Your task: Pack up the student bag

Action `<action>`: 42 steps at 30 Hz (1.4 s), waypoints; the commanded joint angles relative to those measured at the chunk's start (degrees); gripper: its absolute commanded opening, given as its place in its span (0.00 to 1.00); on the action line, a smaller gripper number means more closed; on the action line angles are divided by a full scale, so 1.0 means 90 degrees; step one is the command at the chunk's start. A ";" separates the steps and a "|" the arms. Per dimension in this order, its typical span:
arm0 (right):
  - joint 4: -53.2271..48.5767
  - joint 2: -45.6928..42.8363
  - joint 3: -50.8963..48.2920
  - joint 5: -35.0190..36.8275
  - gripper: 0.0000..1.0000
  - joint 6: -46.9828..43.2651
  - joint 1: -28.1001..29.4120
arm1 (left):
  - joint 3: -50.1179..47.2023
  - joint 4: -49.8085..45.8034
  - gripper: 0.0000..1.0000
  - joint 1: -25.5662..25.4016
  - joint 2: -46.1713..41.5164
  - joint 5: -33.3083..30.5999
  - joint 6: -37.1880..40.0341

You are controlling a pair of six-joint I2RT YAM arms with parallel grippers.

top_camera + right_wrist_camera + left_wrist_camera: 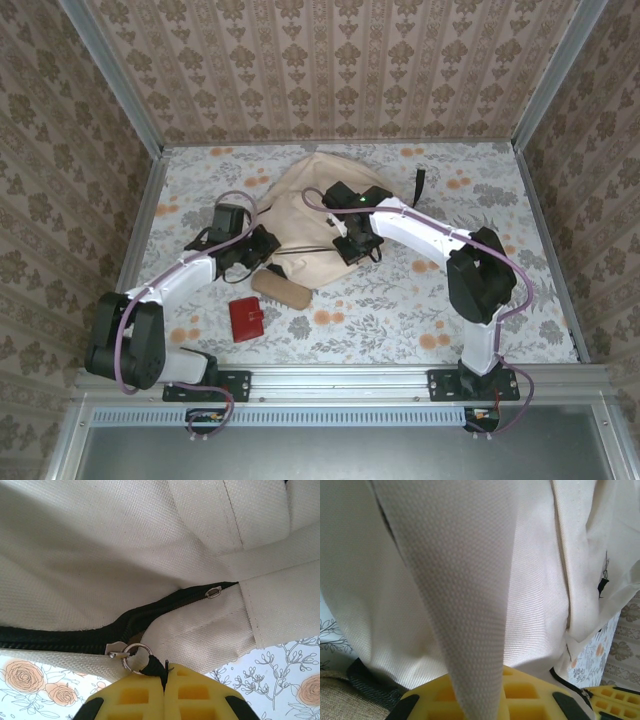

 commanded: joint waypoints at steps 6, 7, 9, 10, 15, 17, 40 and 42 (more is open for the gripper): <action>-0.0384 -0.0270 -0.0056 0.1052 0.00 0.0256 -0.0176 | 0.0241 -0.0455 0.00 0.0337 -0.0078 -0.0450 0.0440; -0.0255 -0.0453 -0.0091 0.0730 0.00 0.0216 -0.0131 | 0.0245 -0.0465 0.00 0.0339 -0.0087 -0.0436 0.0463; 0.0077 -0.0842 -0.0219 -0.0091 0.00 0.0079 -0.0037 | 0.0265 -0.0485 0.00 0.0337 -0.0080 -0.0426 0.0512; 0.0198 -0.0997 -0.0272 -0.0595 0.00 0.0040 -0.0005 | 0.0275 -0.0499 0.00 0.0337 -0.0069 -0.0425 0.0527; 0.0647 -0.1464 -0.0561 -0.2108 0.00 -0.0042 0.0205 | 0.0416 -0.0523 0.00 0.0337 0.0038 -0.0372 0.0700; 0.0720 -0.1493 -0.0732 -0.2253 0.00 -0.0035 0.0250 | 0.0508 -0.0541 0.00 0.0337 0.0105 -0.0347 0.0777; -0.0002 -0.0451 -0.0691 0.1511 0.00 0.1566 -0.0252 | 0.0149 -0.0746 0.00 0.0620 -0.0214 -0.0616 0.0847; 0.0338 -0.0648 -0.0805 0.0735 0.01 0.1323 -0.0252 | 0.0180 -0.0666 0.00 0.0620 -0.0216 -0.0438 0.0911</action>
